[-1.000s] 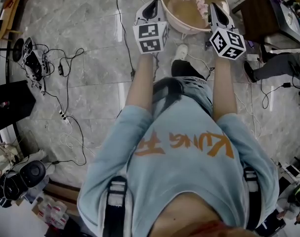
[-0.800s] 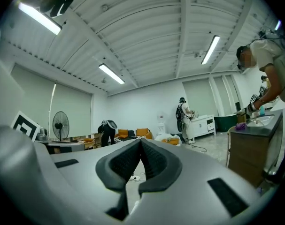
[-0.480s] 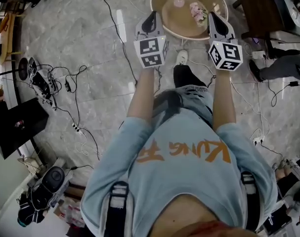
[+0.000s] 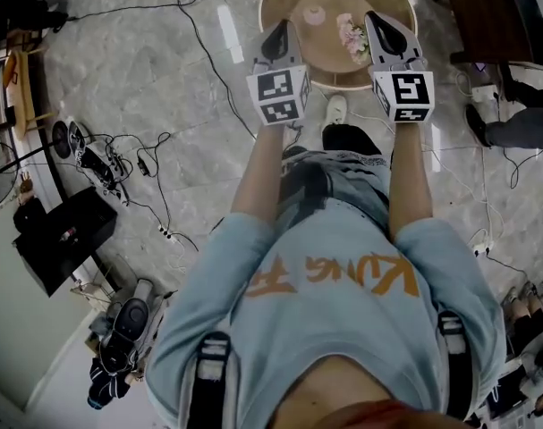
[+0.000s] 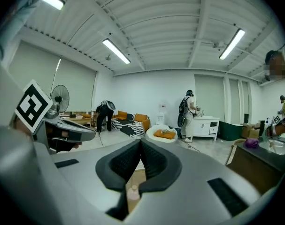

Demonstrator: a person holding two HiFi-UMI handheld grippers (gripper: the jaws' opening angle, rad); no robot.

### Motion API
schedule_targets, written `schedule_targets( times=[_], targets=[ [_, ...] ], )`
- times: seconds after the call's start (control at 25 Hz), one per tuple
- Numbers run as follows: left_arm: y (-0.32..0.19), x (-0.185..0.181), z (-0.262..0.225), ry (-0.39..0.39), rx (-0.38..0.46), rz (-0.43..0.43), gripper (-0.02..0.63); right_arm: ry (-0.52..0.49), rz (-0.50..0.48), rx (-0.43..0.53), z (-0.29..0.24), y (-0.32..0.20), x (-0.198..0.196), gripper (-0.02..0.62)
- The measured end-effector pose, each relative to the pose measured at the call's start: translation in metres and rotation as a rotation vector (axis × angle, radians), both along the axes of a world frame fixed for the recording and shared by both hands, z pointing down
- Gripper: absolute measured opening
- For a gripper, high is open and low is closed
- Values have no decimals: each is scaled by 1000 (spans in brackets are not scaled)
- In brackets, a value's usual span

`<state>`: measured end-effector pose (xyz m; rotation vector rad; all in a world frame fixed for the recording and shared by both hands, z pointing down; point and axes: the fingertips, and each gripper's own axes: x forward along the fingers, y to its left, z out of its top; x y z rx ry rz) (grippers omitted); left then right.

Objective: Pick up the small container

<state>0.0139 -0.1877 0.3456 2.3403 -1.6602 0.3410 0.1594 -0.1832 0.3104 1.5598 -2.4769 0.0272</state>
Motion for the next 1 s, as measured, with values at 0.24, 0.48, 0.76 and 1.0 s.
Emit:
schedule_targets(
  times=[0.24,0.48,0.76,1.0],
  targets=[
    [-34,-1,5,7,-20,-39,23,-81,-56,-90,33,-31,-11,11],
    [-92,5,47,1,-33,7,23,-47,-110,-221,113,-52,-30,11],
    [-105,-5,137,-34,-95,37,23,-75,-59,-310,208,-73,-33,11],
    [-103,-8,207,-17,-151,23,23,-74,-73,-359,275,-78,-42,11]
  ],
)
